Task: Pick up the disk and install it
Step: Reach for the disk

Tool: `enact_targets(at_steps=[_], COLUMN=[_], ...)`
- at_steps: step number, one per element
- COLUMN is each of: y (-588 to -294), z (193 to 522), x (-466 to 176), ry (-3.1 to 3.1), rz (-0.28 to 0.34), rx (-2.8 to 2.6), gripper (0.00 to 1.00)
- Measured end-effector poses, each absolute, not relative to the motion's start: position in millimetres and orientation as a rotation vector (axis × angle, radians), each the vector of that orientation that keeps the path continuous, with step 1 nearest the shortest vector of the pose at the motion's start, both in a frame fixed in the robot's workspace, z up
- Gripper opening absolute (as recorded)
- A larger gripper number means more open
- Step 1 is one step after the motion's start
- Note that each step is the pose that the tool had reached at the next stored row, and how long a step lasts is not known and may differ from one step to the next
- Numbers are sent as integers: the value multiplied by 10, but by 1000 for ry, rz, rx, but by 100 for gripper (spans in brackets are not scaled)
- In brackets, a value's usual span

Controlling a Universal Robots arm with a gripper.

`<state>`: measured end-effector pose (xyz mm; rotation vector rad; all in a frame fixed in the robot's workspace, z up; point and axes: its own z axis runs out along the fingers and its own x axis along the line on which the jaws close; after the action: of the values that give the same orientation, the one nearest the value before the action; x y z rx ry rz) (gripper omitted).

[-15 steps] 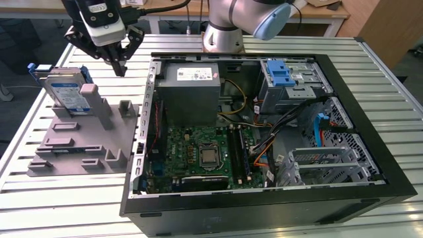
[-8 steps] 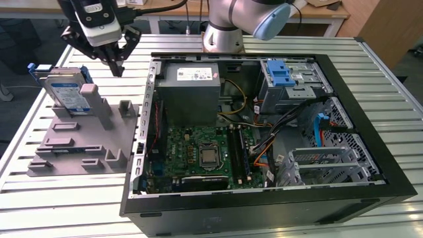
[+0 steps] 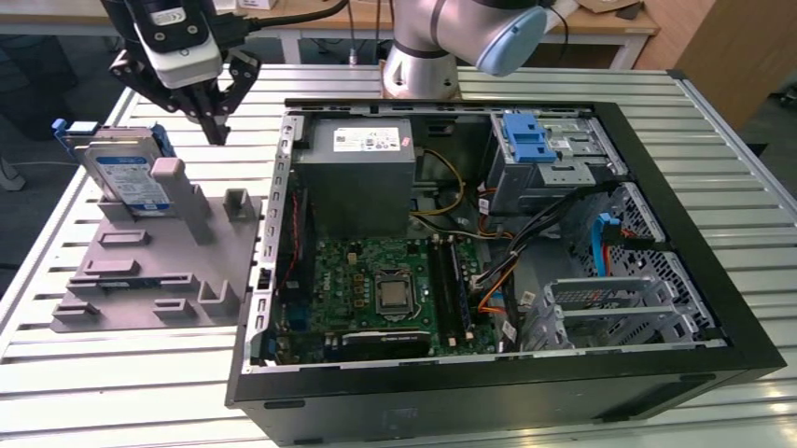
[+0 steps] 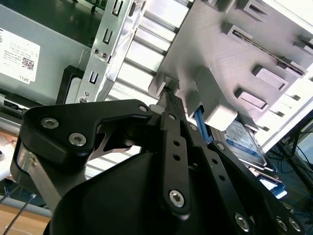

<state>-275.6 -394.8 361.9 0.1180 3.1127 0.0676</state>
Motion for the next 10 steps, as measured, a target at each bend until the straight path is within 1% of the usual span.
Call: enact_targets(at_steps=[10], y=[-3948], z=[3611], x=[-2812], ry=[3113], rz=[68], rx=[118], gripper=[11])
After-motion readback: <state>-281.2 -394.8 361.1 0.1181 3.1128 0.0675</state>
